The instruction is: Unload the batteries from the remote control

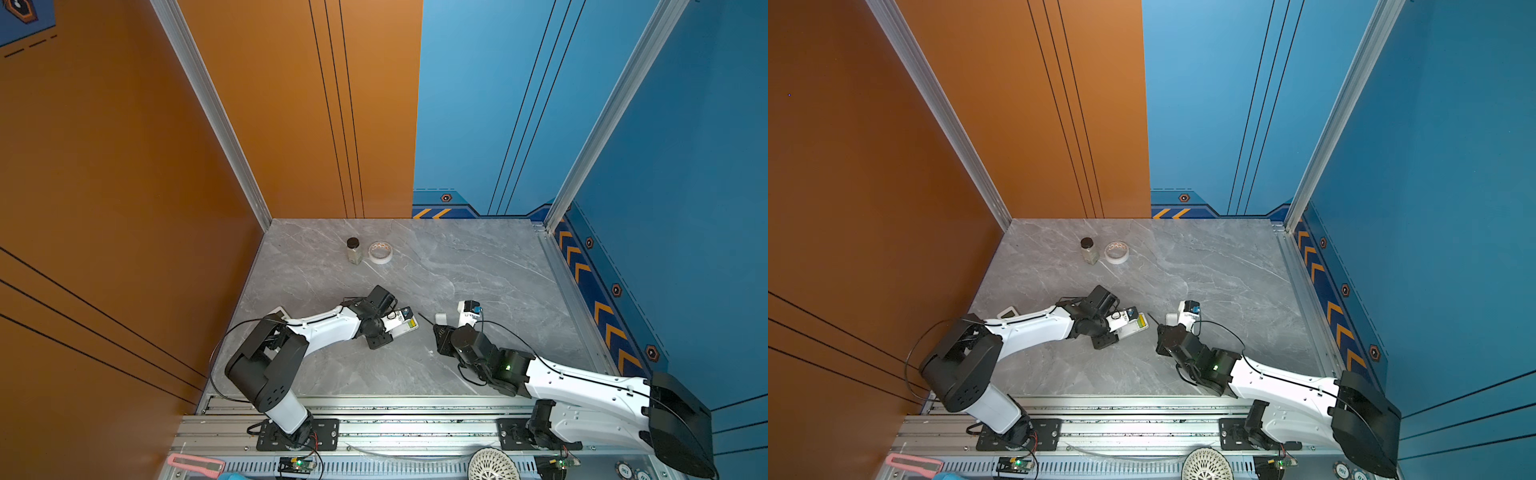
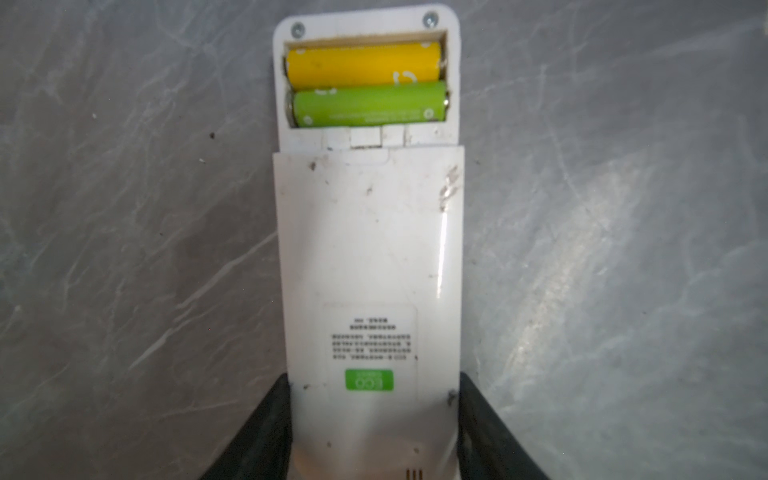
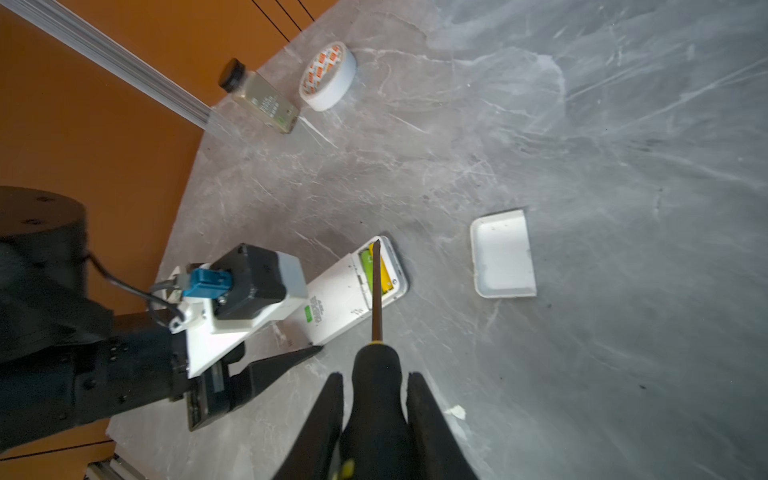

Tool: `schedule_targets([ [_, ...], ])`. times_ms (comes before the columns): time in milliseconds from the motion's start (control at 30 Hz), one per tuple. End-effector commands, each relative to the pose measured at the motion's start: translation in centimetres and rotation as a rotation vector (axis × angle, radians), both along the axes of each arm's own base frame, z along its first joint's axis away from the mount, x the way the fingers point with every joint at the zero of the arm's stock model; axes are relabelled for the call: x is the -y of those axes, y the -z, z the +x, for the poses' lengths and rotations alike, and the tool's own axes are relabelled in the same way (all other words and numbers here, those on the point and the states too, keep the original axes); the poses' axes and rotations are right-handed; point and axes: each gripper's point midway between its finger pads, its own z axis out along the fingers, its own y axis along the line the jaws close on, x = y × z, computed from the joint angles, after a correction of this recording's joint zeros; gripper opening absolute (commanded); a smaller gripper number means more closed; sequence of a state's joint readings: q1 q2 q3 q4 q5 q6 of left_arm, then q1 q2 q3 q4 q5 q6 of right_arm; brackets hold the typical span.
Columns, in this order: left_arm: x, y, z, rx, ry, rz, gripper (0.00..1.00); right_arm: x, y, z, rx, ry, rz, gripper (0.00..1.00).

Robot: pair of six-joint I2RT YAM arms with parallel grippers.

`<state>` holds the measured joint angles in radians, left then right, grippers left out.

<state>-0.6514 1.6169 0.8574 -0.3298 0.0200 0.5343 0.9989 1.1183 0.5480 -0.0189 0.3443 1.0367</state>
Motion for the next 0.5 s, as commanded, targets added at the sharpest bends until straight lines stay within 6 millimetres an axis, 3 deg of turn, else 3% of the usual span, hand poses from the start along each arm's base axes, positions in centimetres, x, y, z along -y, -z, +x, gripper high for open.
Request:
schedule_targets([
  [0,-0.2,2.6,-4.5,-0.140,0.083,0.031,0.15,0.1,1.2,-1.6,-0.165,-0.064,-0.063,0.00],
  [233,-0.2,3.2,-4.8,-0.023,0.119,0.097,0.13,-1.1,-0.3,-1.6,-0.242,-0.120,-0.058,0.00],
  [467,-0.3,3.1,-4.5,-0.005,0.108,0.098,0.12,-0.7,-0.4,-2.2,-0.306,-0.105,-0.061,0.00],
])
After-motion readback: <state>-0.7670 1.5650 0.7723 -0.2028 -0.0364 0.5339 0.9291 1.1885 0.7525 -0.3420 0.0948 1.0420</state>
